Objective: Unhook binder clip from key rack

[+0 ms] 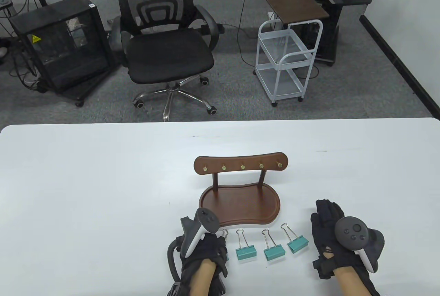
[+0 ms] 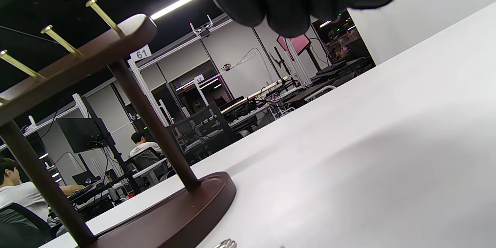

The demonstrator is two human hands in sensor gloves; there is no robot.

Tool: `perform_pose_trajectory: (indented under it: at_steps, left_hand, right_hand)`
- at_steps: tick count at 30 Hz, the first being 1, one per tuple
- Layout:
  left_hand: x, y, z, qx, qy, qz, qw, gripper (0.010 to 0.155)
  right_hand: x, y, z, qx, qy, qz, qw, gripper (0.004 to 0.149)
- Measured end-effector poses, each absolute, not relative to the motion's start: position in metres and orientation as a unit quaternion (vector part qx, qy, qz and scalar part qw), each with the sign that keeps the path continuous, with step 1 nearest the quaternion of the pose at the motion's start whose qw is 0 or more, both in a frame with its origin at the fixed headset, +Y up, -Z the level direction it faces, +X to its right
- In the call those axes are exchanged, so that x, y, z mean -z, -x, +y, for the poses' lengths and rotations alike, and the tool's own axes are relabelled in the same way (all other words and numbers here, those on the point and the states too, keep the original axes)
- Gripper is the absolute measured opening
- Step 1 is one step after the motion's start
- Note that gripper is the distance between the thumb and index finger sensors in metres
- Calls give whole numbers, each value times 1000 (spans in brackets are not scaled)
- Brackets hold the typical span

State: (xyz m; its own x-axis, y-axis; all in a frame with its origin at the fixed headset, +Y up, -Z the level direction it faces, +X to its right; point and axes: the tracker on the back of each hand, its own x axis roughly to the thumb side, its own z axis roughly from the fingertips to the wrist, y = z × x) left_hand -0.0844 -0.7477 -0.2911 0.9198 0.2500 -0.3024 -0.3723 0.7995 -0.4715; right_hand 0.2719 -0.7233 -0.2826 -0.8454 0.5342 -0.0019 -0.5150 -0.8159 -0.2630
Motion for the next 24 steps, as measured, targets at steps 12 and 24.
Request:
perform_pose_trajectory:
  at_steps: [12,24]
  left_hand:
    - [291,69,-742,-6,218,98,971,48]
    - [291,69,-743,41,209,109,971,49]
  right_hand:
    - [282,-271,-723,-952,33,-125,277,60]
    - [282,-270,-723,-952,29,-124,278,60]
